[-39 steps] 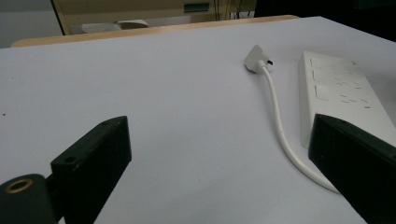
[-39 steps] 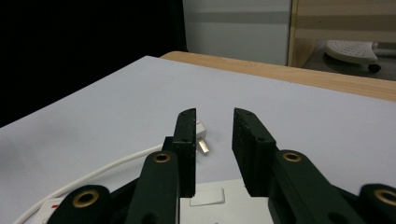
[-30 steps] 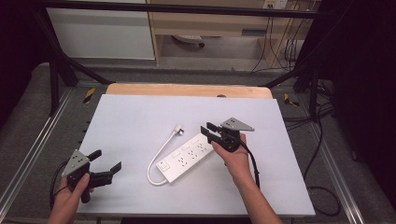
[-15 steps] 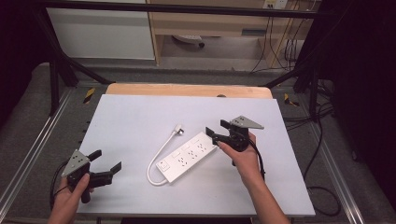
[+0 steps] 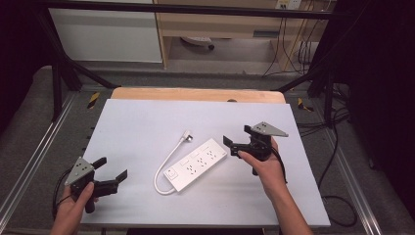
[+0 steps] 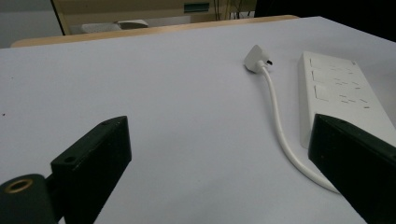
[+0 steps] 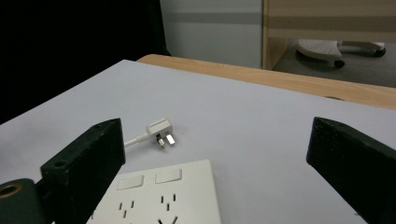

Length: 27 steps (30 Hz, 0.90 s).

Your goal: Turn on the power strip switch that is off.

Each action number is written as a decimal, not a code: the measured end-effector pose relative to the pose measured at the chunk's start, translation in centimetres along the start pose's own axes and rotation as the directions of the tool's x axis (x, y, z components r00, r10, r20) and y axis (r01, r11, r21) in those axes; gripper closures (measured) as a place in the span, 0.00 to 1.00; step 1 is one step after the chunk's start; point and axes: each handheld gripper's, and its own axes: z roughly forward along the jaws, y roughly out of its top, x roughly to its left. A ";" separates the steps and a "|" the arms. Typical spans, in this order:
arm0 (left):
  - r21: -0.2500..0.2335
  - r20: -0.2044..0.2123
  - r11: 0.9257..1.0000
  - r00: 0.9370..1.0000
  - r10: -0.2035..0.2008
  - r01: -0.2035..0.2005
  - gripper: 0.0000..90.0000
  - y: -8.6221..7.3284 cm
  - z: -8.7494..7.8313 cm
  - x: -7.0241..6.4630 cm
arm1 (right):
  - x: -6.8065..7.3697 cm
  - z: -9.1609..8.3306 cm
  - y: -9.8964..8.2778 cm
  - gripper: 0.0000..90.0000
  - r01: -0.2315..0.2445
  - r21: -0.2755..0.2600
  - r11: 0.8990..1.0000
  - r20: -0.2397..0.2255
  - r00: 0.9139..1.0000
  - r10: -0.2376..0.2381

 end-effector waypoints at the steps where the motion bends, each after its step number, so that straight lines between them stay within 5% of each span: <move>1: 0.000 -0.001 1.000 1.000 0.001 -0.001 0.07 0.0 0.0 0.0 | -0.1 -0.2 -0.1 0.04 0.005 -0.003 1.000 0.001 1.000 -0.005; 13: 0.003 0.003 1.000 1.000 -0.003 0.003 0.07 0.0 0.1 0.0 | -2.4 -3.3 -2.5 0.03 -0.004 -0.023 1.000 0.052 0.999 0.005; 27: 0.009 -0.002 1.000 1.000 0.002 -0.002 0.07 0.0 0.1 -0.1 | -5.6 -7.1 -5.9 0.04 -0.018 0.025 1.000 0.129 0.992 0.015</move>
